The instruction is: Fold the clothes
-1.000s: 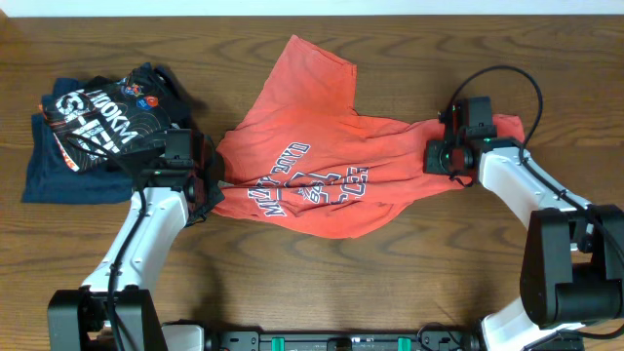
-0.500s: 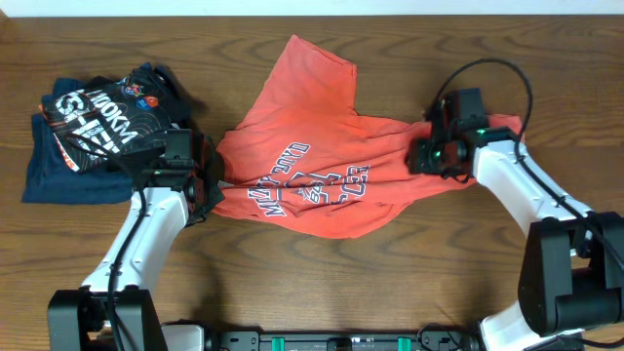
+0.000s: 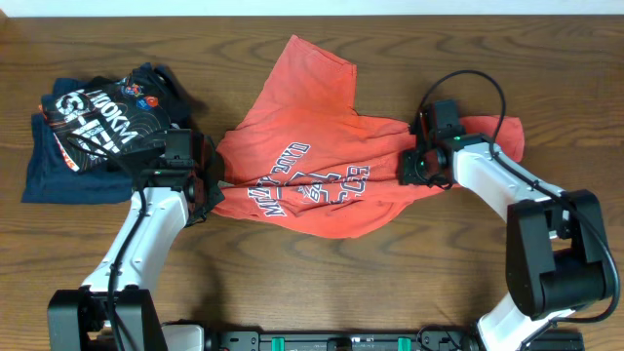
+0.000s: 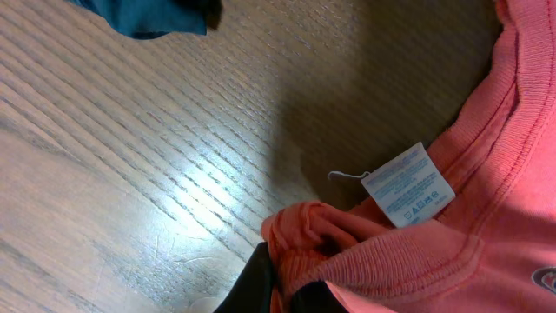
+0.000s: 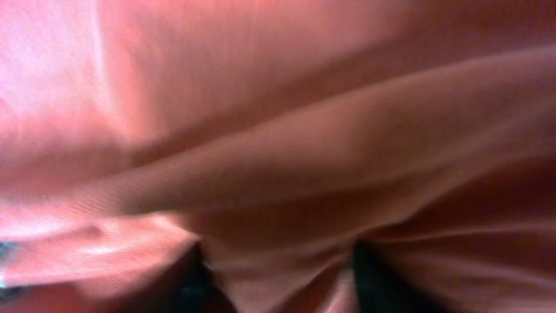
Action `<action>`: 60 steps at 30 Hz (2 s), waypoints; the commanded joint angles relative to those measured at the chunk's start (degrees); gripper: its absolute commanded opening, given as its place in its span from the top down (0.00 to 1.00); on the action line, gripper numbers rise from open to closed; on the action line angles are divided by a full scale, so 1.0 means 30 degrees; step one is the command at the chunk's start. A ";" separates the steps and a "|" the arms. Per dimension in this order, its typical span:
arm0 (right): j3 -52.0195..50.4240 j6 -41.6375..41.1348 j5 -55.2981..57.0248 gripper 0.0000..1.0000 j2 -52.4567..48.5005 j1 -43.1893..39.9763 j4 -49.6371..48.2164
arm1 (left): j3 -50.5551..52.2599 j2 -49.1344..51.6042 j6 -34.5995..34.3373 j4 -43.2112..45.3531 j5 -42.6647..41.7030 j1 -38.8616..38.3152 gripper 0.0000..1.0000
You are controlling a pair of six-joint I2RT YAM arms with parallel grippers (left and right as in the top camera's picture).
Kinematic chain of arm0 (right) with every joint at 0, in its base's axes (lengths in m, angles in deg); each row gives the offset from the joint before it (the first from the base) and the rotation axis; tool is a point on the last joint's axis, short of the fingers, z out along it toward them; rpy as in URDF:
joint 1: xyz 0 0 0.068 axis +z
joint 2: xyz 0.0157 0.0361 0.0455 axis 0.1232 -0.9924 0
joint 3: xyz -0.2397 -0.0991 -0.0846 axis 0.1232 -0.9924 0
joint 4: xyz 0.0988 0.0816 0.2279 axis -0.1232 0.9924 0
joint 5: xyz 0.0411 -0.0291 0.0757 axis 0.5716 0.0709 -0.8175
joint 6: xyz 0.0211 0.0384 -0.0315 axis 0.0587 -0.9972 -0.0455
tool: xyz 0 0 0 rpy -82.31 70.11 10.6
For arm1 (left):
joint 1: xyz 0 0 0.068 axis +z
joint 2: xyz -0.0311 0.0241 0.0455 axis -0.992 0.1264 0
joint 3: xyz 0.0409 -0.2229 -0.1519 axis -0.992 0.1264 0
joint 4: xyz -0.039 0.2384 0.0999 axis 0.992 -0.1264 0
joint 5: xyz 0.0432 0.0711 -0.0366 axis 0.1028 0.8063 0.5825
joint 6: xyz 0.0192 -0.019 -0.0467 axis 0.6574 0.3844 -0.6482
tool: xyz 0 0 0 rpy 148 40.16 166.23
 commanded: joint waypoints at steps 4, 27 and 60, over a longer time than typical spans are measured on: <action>0.0233 -0.0219 0.0459 0.99 -0.0087 0.0539 -0.0066 | 0.0073 -0.0015 0.0051 -0.0051 0.0284 0.0044 0.94; 0.4714 0.3504 0.2543 0.90 0.2841 -0.0124 1.2327 | -0.0831 -0.1523 0.1042 0.0918 0.0291 0.0044 0.94; 0.1814 1.3406 -0.0546 0.53 0.2579 0.0787 0.7847 | -0.0947 -0.2004 0.1042 0.2667 0.0291 0.0044 0.94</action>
